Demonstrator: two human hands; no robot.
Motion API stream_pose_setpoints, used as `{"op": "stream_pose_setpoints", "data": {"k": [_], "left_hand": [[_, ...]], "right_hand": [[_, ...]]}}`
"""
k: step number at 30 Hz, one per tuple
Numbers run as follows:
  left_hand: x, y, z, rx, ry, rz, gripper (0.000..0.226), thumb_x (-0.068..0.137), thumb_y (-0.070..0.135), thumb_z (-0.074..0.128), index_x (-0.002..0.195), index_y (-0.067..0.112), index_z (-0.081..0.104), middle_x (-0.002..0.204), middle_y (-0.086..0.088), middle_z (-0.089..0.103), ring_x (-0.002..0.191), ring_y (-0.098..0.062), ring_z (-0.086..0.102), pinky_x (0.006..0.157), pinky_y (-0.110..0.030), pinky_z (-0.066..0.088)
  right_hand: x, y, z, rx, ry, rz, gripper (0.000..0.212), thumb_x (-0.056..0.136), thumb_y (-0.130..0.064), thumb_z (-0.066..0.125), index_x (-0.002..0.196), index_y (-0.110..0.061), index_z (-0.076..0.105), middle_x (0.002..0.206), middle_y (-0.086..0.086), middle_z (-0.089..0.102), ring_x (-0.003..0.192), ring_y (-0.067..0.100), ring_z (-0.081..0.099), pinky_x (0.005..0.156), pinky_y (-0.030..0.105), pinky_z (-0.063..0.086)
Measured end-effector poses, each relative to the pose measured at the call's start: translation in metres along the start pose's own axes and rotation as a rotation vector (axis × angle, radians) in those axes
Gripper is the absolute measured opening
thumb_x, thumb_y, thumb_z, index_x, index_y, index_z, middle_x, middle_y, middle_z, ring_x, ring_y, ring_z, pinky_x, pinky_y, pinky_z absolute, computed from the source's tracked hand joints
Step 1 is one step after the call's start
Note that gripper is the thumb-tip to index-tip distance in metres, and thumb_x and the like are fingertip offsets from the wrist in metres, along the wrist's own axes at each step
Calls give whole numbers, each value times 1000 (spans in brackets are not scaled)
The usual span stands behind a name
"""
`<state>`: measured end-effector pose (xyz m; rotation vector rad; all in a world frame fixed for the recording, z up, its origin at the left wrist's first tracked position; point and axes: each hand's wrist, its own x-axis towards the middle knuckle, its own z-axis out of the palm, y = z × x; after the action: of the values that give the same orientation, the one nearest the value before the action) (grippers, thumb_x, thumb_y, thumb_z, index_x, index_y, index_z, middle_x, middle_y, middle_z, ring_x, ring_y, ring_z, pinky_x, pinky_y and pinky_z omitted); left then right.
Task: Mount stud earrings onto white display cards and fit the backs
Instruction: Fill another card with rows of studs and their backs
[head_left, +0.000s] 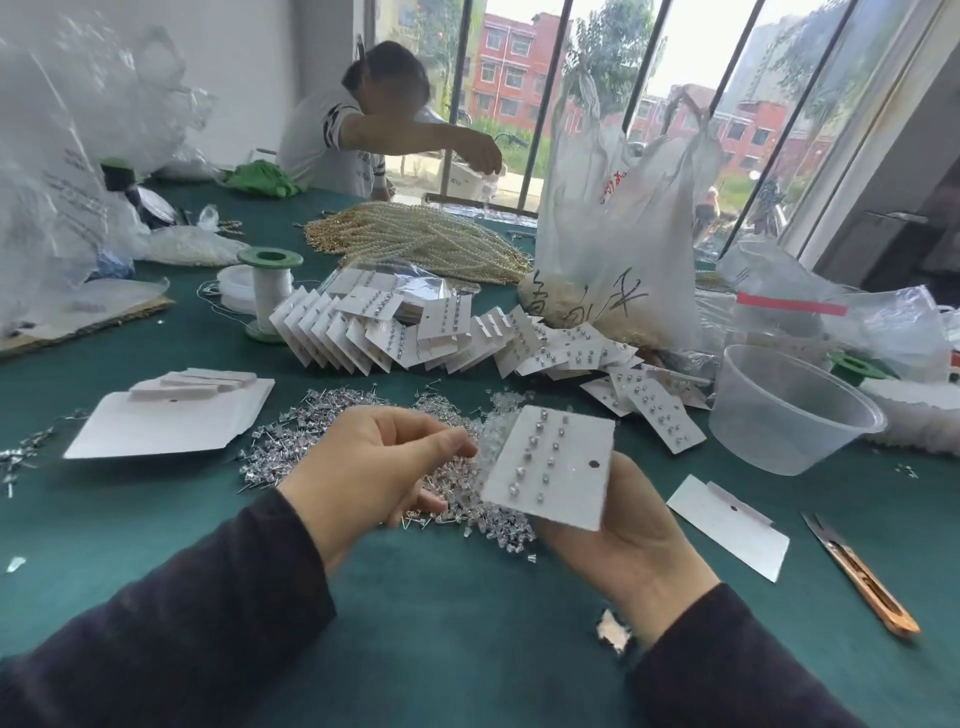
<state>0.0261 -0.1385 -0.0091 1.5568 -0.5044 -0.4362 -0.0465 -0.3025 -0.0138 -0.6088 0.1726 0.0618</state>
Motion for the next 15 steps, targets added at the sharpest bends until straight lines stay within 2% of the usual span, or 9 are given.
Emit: {"op": "stream_pose_setpoints", "data": {"k": [2, 3, 5, 7, 9, 11, 12, 14, 15], "left_hand": [[0, 1, -3, -21, 11, 25, 28, 68, 36, 65, 91, 19, 70, 39, 0, 52, 29, -8, 45, 69, -67, 44], [1, 0, -4, -19, -2, 44, 34, 64, 42, 66, 94, 27, 69, 45, 0, 55, 33, -10, 49, 66, -67, 45], [2, -1, -5, -21, -66, 65, 40, 56, 50, 67, 95, 38, 69, 61, -1, 62, 38, -11, 52, 57, -50, 52], [1, -3, -3, -60, -151, 31, 39, 55, 46, 69, 92, 33, 72, 68, -2, 65, 42, -10, 53, 46, -29, 52], [0, -5, 1, -86, -223, -16, 33, 57, 36, 69, 87, 24, 73, 66, -2, 68, 45, -10, 54, 42, -22, 49], [0, -5, 2, -123, -254, -59, 28, 59, 27, 70, 86, 18, 71, 62, -2, 68, 45, -11, 56, 42, -21, 49], [0, -5, 2, -151, -258, -84, 26, 60, 22, 70, 85, 16, 71, 62, -3, 67, 46, -12, 56, 42, -21, 49], [0, -6, 2, -247, -248, -150, 23, 59, 14, 70, 81, 10, 70, 62, -8, 66, 46, -15, 58, 43, -22, 50], [0, -6, 2, -313, -242, -181, 23, 58, 10, 70, 80, 6, 68, 62, -11, 65, 46, -17, 58, 43, -23, 51]], "right_hand": [[-1, 1, -4, 30, -10, 27, 66, 27, 4, 89, 90, 5, 68, 84, 24, 67, 71, 35, 68, 59, 42, 58], [-3, 2, -6, 15, -8, 38, 68, 24, 2, 91, 88, 7, 69, 83, 25, 67, 68, 34, 68, 57, 41, 58], [-5, 5, -7, -29, -17, 62, 66, 23, -2, 92, 84, 9, 70, 82, 25, 68, 67, 33, 68, 58, 39, 58], [-7, 6, -6, -58, -63, 106, 54, 36, -5, 91, 84, 9, 71, 82, 24, 69, 69, 31, 69, 60, 35, 58], [-7, 8, -2, -106, -78, 149, 37, 66, -7, 77, 97, 11, 67, 84, 20, 69, 74, 27, 68, 67, 33, 56], [-5, 8, 0, -164, -23, 170, 44, 84, -12, 58, 119, 14, 53, 90, 18, 66, 82, 27, 63, 81, 34, 50], [-5, 8, 1, -181, -14, 176, 49, 82, -15, 61, 120, 14, 52, 91, 18, 66, 83, 27, 62, 83, 35, 49], [-5, 9, 3, -198, -42, 175, 52, 66, -15, 79, 109, 9, 62, 93, 18, 67, 82, 26, 64, 81, 33, 52], [-5, 8, 4, -184, -55, 178, 56, 63, -13, 81, 111, 9, 61, 97, 20, 65, 83, 27, 64, 82, 34, 51]]}}
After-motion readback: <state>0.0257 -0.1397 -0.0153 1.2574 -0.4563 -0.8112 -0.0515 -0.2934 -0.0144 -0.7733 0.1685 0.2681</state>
